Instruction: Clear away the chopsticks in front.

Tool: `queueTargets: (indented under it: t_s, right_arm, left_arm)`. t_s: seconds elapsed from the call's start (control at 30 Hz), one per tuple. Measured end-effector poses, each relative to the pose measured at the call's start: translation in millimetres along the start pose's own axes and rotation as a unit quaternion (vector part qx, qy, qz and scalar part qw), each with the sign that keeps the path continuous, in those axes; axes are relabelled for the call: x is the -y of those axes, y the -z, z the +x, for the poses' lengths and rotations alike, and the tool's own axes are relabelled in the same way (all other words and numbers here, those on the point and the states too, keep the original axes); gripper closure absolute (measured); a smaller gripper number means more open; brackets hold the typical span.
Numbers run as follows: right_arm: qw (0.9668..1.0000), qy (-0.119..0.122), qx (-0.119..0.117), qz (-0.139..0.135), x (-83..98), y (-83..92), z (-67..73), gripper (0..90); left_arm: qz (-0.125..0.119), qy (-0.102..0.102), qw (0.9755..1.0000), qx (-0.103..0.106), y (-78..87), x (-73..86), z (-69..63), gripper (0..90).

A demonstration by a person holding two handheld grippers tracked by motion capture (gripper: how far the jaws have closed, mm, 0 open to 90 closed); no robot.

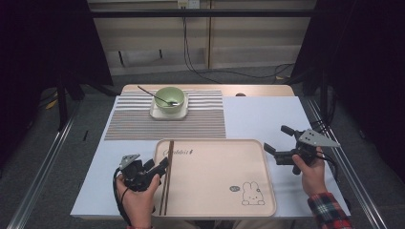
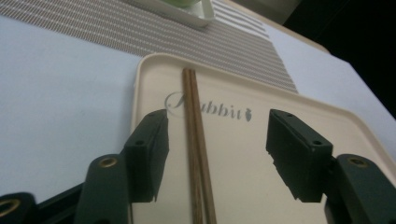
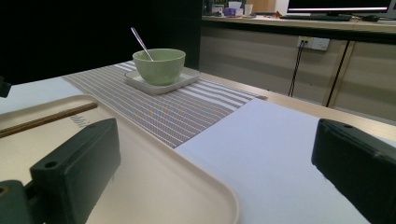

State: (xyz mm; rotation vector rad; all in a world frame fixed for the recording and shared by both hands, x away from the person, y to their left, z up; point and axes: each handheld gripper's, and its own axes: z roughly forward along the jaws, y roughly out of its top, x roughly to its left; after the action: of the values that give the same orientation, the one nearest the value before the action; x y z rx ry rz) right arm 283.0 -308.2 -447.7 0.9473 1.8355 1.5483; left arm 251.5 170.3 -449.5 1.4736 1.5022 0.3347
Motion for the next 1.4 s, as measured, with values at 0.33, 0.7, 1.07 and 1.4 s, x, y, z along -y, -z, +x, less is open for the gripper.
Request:
queueTargets:
  t_s: [0.33, 0.7, 1.07, 1.4]
  right_arm:
    - [1.0, 0.0, 0.0, 0.0, -0.3, -0.8, -0.3, 0.8]
    - [1.0, 0.003, 0.001, 0.001, -0.3, -1.7, -0.7, 0.8]
    - [1.0, 0.003, 0.005, -0.002, -1.8, -1.2, -0.8, 0.8]
    - [1.0, 0.008, 0.002, -0.002, -1.8, -1.4, -1.1, 0.8]
  left_arm:
    - [-0.035, -0.053, 0.9977, 0.025, -16.8, -11.4, 7.3, 24.6]
    - [-0.039, -0.054, 0.9975, 0.022, -31.0, -28.8, 7.0, 15.3]
    - [-0.041, -0.05, 0.9976, 0.022, -46.6, -47.6, 11.1, 11.0]
    - [-0.046, -0.064, 0.9968, 0.016, -51.5, -65.3, 20.2, 8.2]
